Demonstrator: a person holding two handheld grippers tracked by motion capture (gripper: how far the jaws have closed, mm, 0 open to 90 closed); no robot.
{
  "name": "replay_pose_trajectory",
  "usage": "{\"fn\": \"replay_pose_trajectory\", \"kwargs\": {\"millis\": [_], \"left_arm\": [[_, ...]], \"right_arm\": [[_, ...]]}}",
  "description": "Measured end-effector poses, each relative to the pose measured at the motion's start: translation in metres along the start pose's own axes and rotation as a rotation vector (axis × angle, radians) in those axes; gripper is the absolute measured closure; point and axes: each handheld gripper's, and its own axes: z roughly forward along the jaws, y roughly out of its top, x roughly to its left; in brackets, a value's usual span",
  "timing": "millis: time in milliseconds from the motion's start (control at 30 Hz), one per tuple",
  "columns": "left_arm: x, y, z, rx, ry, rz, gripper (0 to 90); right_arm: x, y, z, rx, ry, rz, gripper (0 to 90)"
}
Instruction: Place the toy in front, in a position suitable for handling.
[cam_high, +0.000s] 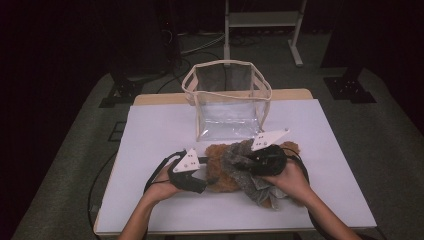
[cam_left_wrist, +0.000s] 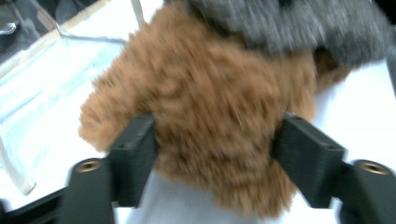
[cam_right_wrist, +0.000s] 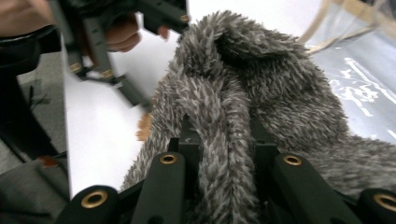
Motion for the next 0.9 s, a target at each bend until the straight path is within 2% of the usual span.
{"fn": "replay_pose_trajectory", "kwargs": {"millis": [100,200,300,500,633,733,900], "left_arm": [[0.0,-0.007,0.002,0.031,-0.002,-0.007,28.8],[0.0,-0.008,0.003,0.021,-0.013,-0.009,41.5],[0.001,-0.006,0.004,0.017,-0.016,-0.01,45.6],[0.0,-0.005,0.004,0.012,-0.022,-0.006,47.0],[0.0,-0.008,0.004,0.02,-0.031,-0.001,42.8],[0.0,-0.008,0.004,0.024,-0.034,-0.003,40.2],[0.0,-0.007,0.005,0.018,-0.034,-0.009,38.8]], "right_arm": [[-0.005,-0.001,0.0,-0.007,-0.015,0.014,72.6],[-0.006,0.001,0.0,-0.008,-0.021,0.011,72.7],[-0.002,0.005,0.001,-0.009,-0.022,0.004,72.6],[0.01,0.017,0.013,-0.028,0.029,-0.018,72.7],[0.016,0.019,0.023,-0.019,0.052,-0.045,72.7],[0.011,0.015,0.015,-0.023,0.047,-0.028,72.7],[-0.005,0.001,-0.01,-0.024,-0.016,0.012,72.6]]}}
